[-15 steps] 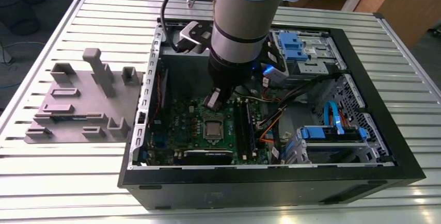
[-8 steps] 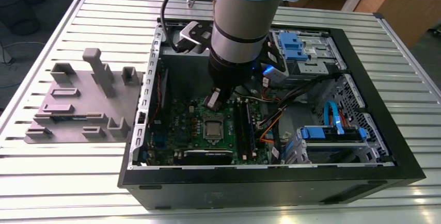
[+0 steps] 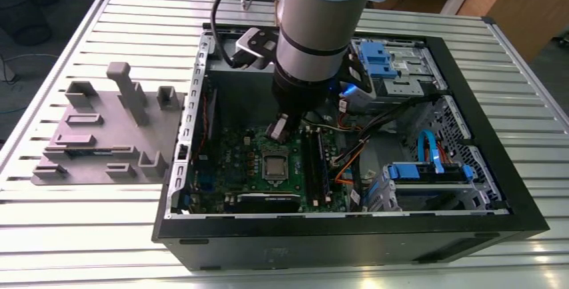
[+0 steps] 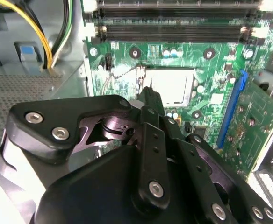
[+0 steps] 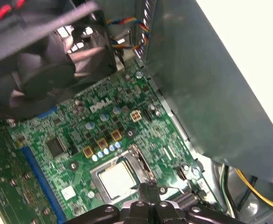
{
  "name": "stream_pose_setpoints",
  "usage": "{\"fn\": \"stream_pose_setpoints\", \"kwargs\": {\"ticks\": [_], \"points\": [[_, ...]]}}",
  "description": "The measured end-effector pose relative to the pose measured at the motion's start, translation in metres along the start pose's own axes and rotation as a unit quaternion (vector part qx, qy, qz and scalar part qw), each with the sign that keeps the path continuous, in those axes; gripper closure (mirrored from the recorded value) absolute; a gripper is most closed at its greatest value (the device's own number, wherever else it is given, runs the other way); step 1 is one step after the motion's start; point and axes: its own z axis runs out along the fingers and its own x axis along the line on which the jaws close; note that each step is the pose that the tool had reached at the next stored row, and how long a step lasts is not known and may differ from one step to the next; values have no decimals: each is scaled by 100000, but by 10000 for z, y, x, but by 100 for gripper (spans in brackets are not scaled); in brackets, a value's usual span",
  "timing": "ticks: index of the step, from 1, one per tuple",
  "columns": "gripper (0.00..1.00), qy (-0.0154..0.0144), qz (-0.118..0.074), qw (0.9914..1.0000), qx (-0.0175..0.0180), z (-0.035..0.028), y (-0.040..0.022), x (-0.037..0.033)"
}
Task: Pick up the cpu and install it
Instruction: 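Install the first cpu locking lever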
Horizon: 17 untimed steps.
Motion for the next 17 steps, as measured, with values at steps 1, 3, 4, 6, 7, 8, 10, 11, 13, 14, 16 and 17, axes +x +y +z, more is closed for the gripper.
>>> {"fn": "stream_pose_setpoints", "kwargs": {"ticks": [1, 3, 4, 6, 7, 8, 10, 11, 13, 14, 16, 17], "points": [[90, 5, -1, 100000, -12, -1, -25, -14], [90, 27, -1, 100000, -56, -2, -67, -42], [90, 40, 1, 100000, -72, -3, -85, -57], [90, 66, 6, 100000, -97, -3, -116, -88], [90, 84, 7, 100000, -99, -3, -126, -109], [90, 102, 6, 100000, -100, -2, -135, -130], [90, 122, 8, 100000, -107, 1, -143, -178], [90, 124, 8, 100000, -115, 2, -146, -200], [90, 135, 10, 100000, -130, 4, -156, -240], [90, 146, 10, 100000, -136, 5, -162, -261], [90, 175, 13, 100000, -135, 8, -171, -300], [90, 204, 15, 100000, -127, 10, -174, -320]]}}
